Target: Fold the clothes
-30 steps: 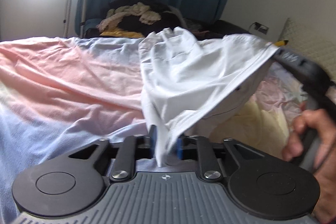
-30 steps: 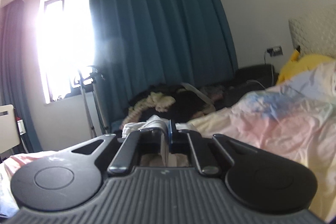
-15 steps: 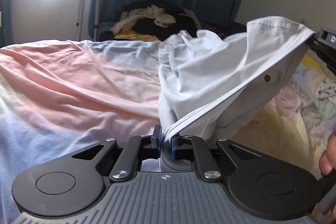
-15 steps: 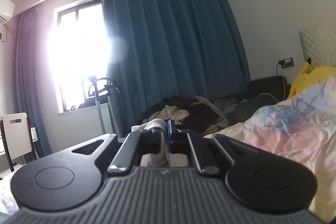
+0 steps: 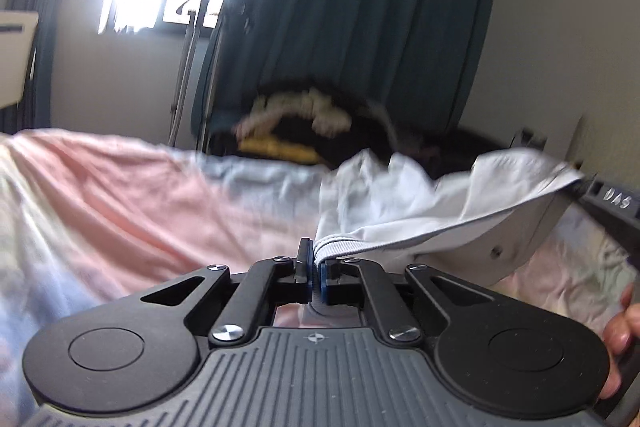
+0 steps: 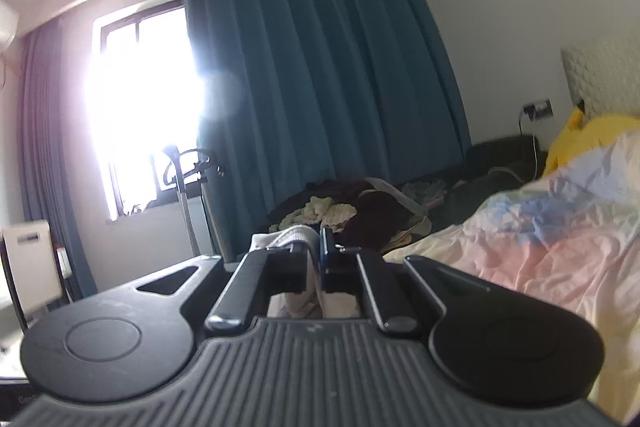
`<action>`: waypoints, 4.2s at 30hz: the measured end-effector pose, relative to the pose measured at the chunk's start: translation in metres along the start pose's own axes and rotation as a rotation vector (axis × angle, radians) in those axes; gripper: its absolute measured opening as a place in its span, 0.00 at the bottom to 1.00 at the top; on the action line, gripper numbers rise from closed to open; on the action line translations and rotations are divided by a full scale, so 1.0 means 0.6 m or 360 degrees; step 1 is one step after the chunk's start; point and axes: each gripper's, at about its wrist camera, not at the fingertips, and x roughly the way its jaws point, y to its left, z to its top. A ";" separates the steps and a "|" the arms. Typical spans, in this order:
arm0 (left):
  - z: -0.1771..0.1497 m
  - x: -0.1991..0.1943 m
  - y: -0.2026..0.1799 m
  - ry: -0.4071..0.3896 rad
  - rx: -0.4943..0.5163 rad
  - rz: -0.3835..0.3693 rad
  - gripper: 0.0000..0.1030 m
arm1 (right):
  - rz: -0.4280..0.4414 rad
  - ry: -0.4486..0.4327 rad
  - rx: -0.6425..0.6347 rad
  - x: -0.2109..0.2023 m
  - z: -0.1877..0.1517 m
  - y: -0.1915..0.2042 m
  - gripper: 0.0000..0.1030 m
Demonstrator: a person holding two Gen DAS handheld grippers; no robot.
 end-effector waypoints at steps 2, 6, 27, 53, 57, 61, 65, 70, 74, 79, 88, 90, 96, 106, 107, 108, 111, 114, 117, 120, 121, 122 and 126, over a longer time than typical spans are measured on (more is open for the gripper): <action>0.015 -0.021 0.003 -0.0060 -0.0025 -0.0016 0.04 | 0.0021 -0.0014 0.0012 -0.012 0.016 0.011 0.05; 0.068 -0.064 0.016 -0.0137 -0.0153 -0.0091 0.04 | 0.0031 -0.0104 0.0033 -0.053 0.070 0.029 0.01; 0.063 -0.153 0.068 -0.0229 -0.0084 -0.0378 0.04 | 0.0257 0.0606 -0.0055 -0.151 -0.089 0.083 0.46; 0.036 -0.121 0.130 -0.0212 -0.0433 -0.0350 0.04 | -0.0073 0.0557 0.0530 -0.024 -0.179 0.022 0.47; 0.035 -0.113 0.122 -0.0179 -0.0402 -0.0321 0.04 | -0.0161 0.0444 0.0598 -0.031 -0.166 -0.007 0.36; 0.031 -0.109 0.100 -0.0162 -0.0286 -0.0330 0.04 | -0.0230 0.0412 0.0574 -0.025 -0.161 -0.019 0.28; 0.028 -0.105 0.087 -0.0151 -0.0215 -0.0321 0.04 | -0.0207 0.0547 0.0593 -0.008 -0.185 -0.030 0.27; 0.026 -0.106 0.082 -0.0147 -0.0186 -0.0292 0.04 | -0.0156 0.0553 0.0600 -0.007 -0.197 -0.033 0.09; 0.029 -0.114 0.090 -0.0177 -0.0223 -0.0277 0.04 | -0.0100 0.0397 0.0544 -0.030 -0.168 -0.020 0.06; 0.043 -0.145 0.098 -0.0240 -0.0256 -0.0297 0.04 | 0.0005 0.0192 0.0476 -0.079 -0.108 -0.005 0.05; 0.141 -0.250 0.080 -0.0535 -0.0213 -0.0544 0.03 | 0.0180 -0.0239 0.0369 -0.189 0.072 0.027 0.05; 0.178 -0.281 0.071 -0.0618 -0.0192 -0.0604 0.03 | 0.0226 -0.0332 0.0357 -0.214 0.119 0.042 0.05; 0.304 -0.402 0.030 -0.0847 -0.0059 -0.0715 0.03 | 0.0386 -0.0630 0.0266 -0.302 0.258 0.097 0.05; 0.437 -0.545 -0.027 -0.1097 0.0107 -0.0822 0.03 | 0.0545 -0.0861 0.0346 -0.368 0.445 0.118 0.05; 0.444 -0.550 -0.027 -0.1106 0.0096 -0.0831 0.03 | 0.0549 -0.0895 0.0347 -0.377 0.462 0.122 0.05; 0.447 -0.551 -0.026 -0.1115 0.0090 -0.0832 0.04 | 0.0547 -0.0926 0.0343 -0.385 0.476 0.126 0.05; 0.438 -0.531 -0.019 -0.1110 0.0059 -0.0784 0.04 | 0.0512 -0.0977 0.0271 -0.401 0.497 0.144 0.05; 0.420 -0.468 -0.011 -0.0972 -0.0011 -0.0727 0.04 | 0.0458 -0.0946 0.0238 -0.389 0.480 0.148 0.05; 0.396 -0.397 -0.013 -0.0838 -0.0020 -0.0629 0.04 | 0.0393 -0.0852 0.0252 -0.346 0.443 0.130 0.05; 0.375 -0.319 -0.011 -0.0702 -0.0040 -0.0561 0.04 | 0.0287 -0.0762 0.0206 -0.290 0.399 0.108 0.05; 0.370 -0.291 -0.011 -0.0662 -0.0043 -0.0543 0.04 | 0.0249 -0.0735 0.0193 -0.268 0.385 0.099 0.05; 0.365 -0.262 -0.013 -0.0626 -0.0041 -0.0523 0.04 | 0.0211 -0.0711 0.0185 -0.244 0.370 0.088 0.05; 0.362 -0.133 -0.034 -0.0516 0.0008 -0.0448 0.04 | 0.0063 -0.0651 0.0175 -0.141 0.320 0.056 0.05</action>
